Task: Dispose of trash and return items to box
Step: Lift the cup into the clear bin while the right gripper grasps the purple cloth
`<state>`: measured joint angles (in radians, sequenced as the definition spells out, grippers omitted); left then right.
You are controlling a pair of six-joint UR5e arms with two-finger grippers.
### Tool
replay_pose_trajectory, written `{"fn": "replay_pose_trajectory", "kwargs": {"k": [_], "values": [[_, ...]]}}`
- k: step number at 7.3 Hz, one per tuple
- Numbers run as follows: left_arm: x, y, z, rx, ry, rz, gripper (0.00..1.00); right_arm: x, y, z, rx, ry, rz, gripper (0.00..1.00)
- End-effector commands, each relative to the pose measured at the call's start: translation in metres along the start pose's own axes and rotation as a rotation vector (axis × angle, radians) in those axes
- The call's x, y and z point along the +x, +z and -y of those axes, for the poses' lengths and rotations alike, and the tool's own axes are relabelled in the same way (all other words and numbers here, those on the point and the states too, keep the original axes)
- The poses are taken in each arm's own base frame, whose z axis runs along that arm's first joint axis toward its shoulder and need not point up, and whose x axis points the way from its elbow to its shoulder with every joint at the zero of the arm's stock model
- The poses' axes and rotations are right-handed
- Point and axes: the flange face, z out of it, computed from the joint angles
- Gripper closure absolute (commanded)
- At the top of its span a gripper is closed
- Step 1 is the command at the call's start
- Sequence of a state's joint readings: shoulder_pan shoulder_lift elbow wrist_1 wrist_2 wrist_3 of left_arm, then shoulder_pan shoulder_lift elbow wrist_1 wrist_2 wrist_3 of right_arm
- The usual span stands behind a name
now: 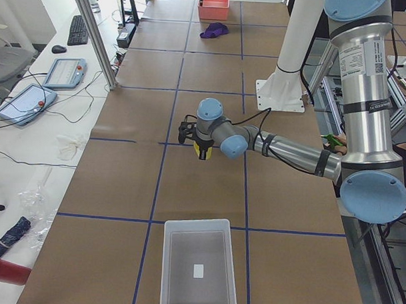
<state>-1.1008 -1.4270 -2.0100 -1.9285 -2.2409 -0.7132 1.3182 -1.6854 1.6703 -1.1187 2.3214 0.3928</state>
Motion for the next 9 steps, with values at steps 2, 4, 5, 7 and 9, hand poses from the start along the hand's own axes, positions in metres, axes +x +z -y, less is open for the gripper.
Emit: {"fn": "replay_pose_trajectory", "kwargs": {"k": [2,4,5,7,9], "values": [[-0.017,-0.08,0.073,0.066,0.042,0.094,1.0,-0.031,0.057,-0.047,-0.042,-0.139,-0.022,0.0],[-0.014,-0.107,0.097,0.065,0.047,0.122,1.0,-0.035,0.077,-0.069,-0.101,-0.163,-0.028,0.0],[-0.012,-0.109,0.103,0.063,0.055,0.125,1.0,-0.034,0.085,-0.077,-0.12,-0.17,-0.044,0.0],[-0.022,-0.113,0.105,0.064,0.098,0.135,1.0,-0.035,0.097,-0.081,-0.141,-0.175,-0.058,0.06],[-0.068,-0.121,0.114,0.06,0.132,0.172,1.0,-0.038,0.1,-0.082,-0.15,-0.181,-0.059,1.0]]}}
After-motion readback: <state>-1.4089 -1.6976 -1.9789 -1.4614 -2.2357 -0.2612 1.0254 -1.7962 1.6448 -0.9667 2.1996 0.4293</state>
